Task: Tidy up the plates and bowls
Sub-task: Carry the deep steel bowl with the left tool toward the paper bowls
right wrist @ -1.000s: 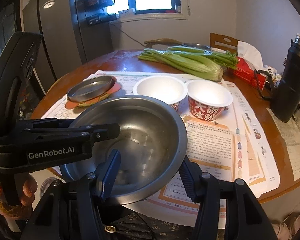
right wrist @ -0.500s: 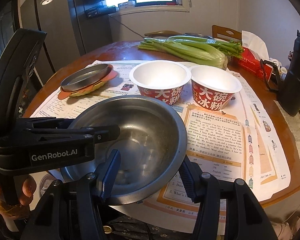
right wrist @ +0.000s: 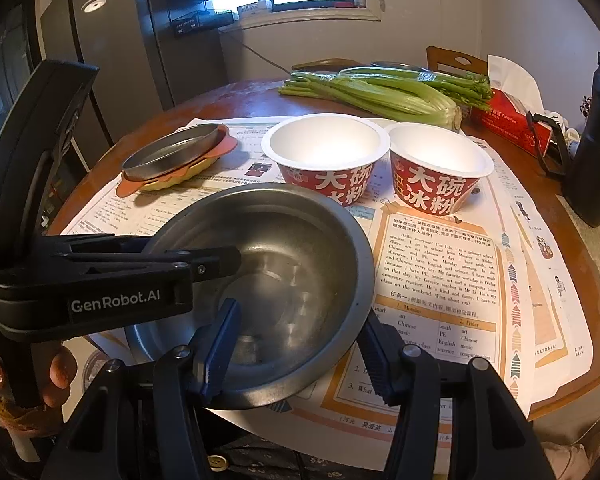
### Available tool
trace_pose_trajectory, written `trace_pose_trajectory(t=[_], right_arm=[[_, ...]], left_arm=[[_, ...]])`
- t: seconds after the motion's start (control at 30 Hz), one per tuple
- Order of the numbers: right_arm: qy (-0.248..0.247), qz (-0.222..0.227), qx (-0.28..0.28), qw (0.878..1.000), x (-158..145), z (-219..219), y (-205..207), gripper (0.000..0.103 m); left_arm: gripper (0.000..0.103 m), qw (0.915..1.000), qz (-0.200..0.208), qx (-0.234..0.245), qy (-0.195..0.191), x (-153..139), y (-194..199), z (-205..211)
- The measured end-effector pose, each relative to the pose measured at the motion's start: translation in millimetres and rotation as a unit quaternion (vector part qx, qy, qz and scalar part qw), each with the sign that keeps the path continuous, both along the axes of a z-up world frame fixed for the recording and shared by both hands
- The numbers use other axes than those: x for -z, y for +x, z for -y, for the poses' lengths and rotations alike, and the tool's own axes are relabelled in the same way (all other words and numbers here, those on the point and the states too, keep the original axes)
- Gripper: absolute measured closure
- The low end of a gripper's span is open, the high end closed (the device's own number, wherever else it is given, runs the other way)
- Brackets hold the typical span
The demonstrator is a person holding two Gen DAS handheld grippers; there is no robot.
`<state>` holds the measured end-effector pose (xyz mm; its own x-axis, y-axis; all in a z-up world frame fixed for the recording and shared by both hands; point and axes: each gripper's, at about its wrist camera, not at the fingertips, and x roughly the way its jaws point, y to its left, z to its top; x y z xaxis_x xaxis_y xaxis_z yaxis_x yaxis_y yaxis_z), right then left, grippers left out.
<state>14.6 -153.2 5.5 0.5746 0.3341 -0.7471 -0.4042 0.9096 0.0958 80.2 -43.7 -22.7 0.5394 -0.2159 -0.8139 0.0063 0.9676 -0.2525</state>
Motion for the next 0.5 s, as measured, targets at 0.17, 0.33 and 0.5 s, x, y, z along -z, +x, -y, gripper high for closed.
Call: trace_pose_trajectory(t=[0.17, 0.33, 0.5], right_arm=[[0.005, -0.002, 0.002, 1.000, -1.1, 1.9, 0.0, 0.046], [0.013, -0.006, 0.008, 1.000, -3.1, 5.5, 1.5, 0.046], [0.024, -0.003, 0.016, 1.000, -9.6, 13.1, 1.7, 0.045]], left_arm=[[0.051, 1.0000, 0.006, -0.005, -0.001, -3.8, -2.3, -5.4], [0.050, 0.9999, 0.012, -0.010, -0.002, -9.2, -6.6, -9.7], [0.050, 0.9997, 0.021, -0.013, 0.001, -16.8, -11.9, -11.9]])
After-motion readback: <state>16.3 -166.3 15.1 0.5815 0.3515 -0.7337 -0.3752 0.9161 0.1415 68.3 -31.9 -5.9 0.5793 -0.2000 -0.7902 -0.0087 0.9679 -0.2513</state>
